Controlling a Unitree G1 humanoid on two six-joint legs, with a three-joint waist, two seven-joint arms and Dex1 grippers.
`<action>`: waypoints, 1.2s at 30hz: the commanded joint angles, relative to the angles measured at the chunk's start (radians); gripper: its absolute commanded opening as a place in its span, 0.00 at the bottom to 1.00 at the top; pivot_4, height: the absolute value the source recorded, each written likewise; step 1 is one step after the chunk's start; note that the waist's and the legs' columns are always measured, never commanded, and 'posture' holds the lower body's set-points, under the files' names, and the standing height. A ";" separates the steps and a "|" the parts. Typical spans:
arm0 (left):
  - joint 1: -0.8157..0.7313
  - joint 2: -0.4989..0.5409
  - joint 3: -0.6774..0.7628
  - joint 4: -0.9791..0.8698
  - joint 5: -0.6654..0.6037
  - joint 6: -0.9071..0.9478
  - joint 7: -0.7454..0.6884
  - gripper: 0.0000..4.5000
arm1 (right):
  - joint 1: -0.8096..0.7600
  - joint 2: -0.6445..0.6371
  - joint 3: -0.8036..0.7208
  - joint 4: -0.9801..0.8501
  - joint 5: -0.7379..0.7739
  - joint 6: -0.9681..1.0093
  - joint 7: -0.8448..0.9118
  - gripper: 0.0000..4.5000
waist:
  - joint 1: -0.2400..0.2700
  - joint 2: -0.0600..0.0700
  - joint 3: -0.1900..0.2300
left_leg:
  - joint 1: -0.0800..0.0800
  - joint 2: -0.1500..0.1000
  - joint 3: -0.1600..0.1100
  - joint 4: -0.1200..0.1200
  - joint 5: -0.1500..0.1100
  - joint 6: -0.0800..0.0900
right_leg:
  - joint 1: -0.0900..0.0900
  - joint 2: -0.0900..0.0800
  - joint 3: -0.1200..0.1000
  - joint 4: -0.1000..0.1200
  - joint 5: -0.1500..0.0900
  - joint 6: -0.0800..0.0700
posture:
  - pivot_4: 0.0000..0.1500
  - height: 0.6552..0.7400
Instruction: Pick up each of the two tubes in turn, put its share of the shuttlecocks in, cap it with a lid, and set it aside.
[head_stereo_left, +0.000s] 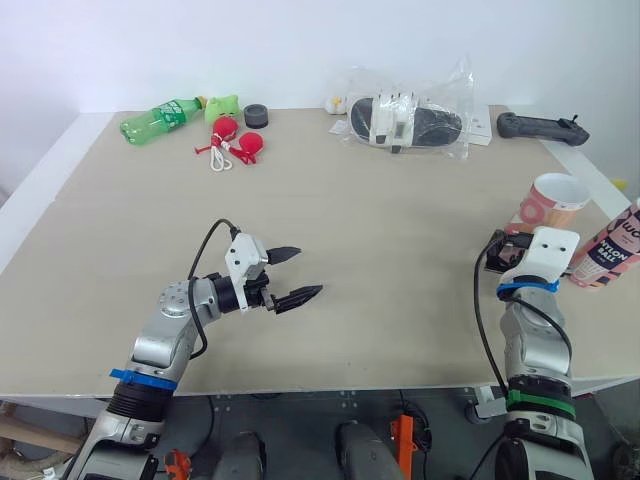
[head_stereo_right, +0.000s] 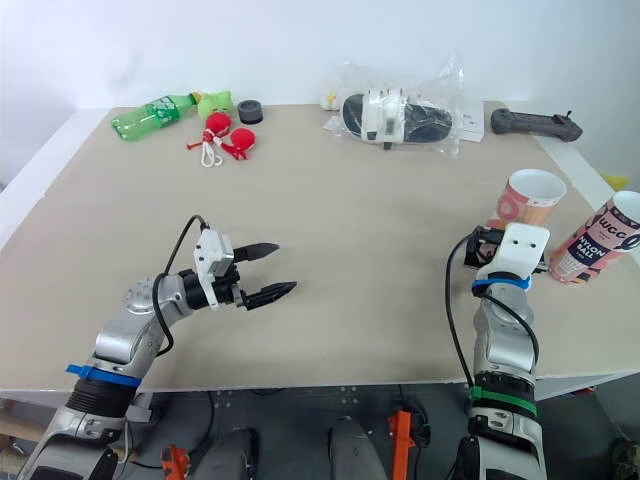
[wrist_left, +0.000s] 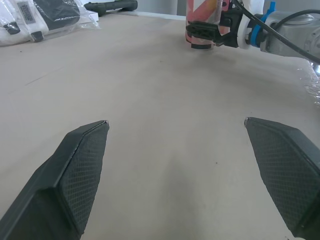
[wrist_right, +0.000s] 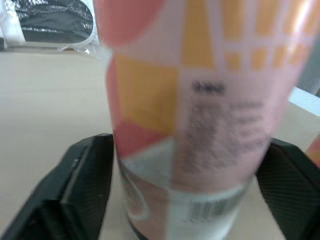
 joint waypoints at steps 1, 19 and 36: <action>0.004 0.002 0.010 -0.028 -0.006 -0.020 -0.005 1.00 | 0.013 -0.016 -0.002 -0.073 0.009 -0.023 0.012 0.99 | 0.000 0.000 0.000 | 0.000 0.000 0.000 0.000 0.000 0.000 | 0.000 0.000 0.000 0.000 0.000 0.000 | 1.00 1.00; 0.078 0.094 0.084 -0.044 -0.008 0.020 0.024 1.00 | 0.393 -0.151 0.042 -0.669 0.377 0.302 0.507 0.99 | -0.001 0.002 0.001 | 0.001 0.001 0.000 -0.001 0.000 0.000 | 0.000 0.000 0.000 0.000 -0.001 -0.001 | 1.00 1.00; 0.254 0.275 0.245 -0.190 -0.017 0.081 0.065 1.00 | 0.216 -0.478 0.164 -0.477 0.491 0.540 0.936 0.99 | 0.008 -0.004 0.003 | -0.001 0.001 0.000 -0.001 0.000 0.000 | 0.000 0.000 -0.001 -0.001 -0.004 -0.005 | 1.00 1.00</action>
